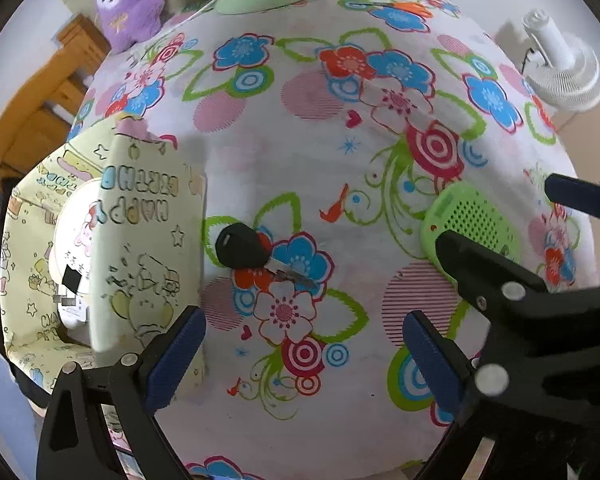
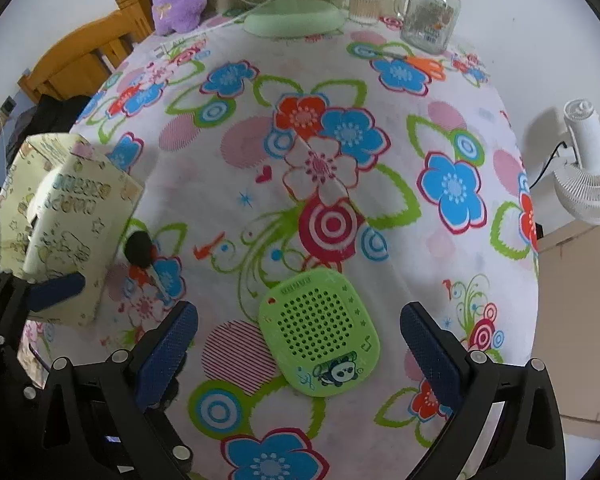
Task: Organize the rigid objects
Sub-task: 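Grasp the green PANDA speaker with the right tool while the left tool approaches the black key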
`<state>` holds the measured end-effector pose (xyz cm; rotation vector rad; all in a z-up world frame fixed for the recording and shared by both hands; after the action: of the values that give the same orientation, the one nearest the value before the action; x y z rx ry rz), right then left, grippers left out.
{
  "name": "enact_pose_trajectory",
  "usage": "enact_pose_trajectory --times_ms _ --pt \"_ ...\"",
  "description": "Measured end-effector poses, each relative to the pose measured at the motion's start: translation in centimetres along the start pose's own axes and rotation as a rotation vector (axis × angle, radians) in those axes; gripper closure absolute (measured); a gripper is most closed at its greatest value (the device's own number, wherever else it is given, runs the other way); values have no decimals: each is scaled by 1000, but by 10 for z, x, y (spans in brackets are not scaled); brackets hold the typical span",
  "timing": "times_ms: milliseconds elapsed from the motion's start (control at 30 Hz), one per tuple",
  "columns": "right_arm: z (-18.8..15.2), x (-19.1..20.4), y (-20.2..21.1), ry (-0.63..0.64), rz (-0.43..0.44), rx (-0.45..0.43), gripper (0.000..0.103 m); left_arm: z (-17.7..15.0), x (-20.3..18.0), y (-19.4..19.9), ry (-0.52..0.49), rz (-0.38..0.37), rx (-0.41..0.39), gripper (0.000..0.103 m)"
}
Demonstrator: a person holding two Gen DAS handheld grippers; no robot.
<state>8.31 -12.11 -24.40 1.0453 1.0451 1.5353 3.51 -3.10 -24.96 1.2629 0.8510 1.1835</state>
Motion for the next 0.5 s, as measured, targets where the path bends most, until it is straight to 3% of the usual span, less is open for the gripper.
enact_pose_trajectory --times_ms 367,500 --pt "-8 -16 -28 5 -15 46 1 -1 -4 -6 29 97 -17 2" --pt "-6 -24 -32 9 -9 49 1 -1 -8 -9 116 48 -19 2"
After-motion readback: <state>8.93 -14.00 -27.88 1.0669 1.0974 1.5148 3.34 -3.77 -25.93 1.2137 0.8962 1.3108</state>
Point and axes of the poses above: each gripper's, at about its wrist camera, not at the fingertips, and y roughly against the way its jaws point, x to its left, z to its top, the point moved 6 cm from there along -y, roughly the way its jaws point, and after that the axes turned 11 degrees about -y, right-handed, at the moved point
